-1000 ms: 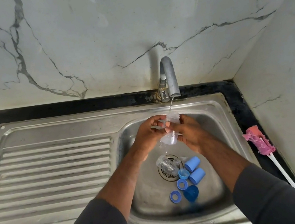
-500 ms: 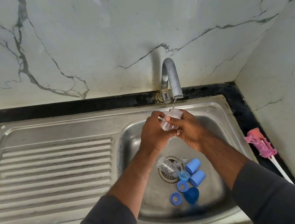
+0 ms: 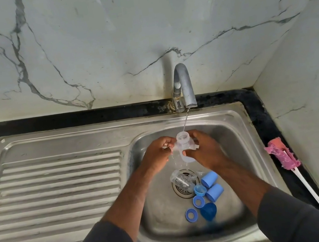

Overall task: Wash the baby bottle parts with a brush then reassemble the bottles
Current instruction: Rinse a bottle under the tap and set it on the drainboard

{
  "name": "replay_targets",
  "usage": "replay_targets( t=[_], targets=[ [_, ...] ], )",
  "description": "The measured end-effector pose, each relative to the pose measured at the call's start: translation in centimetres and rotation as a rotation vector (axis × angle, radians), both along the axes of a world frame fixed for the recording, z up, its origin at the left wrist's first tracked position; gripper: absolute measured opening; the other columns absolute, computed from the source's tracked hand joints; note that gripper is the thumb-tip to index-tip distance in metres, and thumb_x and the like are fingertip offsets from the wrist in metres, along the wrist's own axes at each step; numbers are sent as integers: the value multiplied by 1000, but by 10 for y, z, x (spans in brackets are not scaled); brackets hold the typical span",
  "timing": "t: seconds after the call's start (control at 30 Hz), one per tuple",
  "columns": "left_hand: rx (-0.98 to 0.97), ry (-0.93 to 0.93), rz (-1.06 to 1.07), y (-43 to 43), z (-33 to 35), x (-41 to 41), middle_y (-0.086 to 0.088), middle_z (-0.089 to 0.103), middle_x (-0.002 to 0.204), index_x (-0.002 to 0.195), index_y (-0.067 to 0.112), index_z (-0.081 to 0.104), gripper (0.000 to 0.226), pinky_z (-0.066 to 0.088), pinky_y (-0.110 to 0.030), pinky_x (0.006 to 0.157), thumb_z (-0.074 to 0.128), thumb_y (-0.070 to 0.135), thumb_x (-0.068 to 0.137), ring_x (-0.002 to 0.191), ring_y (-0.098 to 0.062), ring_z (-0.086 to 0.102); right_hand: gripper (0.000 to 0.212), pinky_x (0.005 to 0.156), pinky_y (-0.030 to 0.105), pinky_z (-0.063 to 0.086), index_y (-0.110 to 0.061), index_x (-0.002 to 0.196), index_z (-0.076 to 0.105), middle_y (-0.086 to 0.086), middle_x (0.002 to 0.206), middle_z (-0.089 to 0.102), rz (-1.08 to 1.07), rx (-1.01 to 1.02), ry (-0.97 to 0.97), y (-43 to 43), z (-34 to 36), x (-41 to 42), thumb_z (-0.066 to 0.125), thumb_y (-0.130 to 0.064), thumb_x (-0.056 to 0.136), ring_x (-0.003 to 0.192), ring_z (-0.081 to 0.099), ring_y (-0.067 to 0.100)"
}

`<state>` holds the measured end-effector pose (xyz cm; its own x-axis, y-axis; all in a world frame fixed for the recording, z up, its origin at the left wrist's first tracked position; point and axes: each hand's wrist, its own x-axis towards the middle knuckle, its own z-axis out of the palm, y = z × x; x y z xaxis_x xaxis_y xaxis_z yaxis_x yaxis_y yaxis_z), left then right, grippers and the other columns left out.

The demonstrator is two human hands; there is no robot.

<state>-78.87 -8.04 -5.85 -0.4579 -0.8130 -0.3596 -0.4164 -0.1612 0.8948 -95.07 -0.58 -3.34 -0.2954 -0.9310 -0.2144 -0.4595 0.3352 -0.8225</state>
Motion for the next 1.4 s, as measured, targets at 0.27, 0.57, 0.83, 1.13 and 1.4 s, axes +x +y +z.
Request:
replay_targets(
  t=[0.27,0.57,0.83,1.13,1.4],
  targets=[
    [-80,91,58,5,8,1,2,70,119,126,19,65,28,52,-25,78,55,16,100,107,-10,65,50,95,28,49,-30,123,57,-11,115,66,22,-53,13,-2,6,0,75,-6,83,107,62,9],
    [-157,51,98,3,16,-14,-6,68,121,126,20,67,42,59,-44,90,53,1,91,107,-23,67,49,84,17,46,-27,121,55,-11,109,65,-14,-92,-77,-10,12,4,81,-12,82,98,61,4],
    [-175,49,263,-1,13,1,3,70,115,128,20,65,38,55,-33,92,50,2,97,100,-9,65,64,97,33,50,-27,138,45,-5,127,61,-135,-267,42,-19,18,3,77,-17,84,115,59,15],
    [-266,-77,227,-5,13,7,-2,68,129,132,15,64,40,51,-43,104,50,2,97,118,-16,63,55,92,24,49,-24,131,53,-8,118,63,-117,-240,29,-20,15,9,79,-15,83,106,60,10],
    [-275,-100,213,-5,16,14,-4,66,132,133,10,64,40,42,-26,108,50,-1,97,124,-15,59,63,94,25,46,-20,143,46,-8,127,56,-104,-218,48,-14,7,8,74,-12,88,114,55,9]
  ],
)
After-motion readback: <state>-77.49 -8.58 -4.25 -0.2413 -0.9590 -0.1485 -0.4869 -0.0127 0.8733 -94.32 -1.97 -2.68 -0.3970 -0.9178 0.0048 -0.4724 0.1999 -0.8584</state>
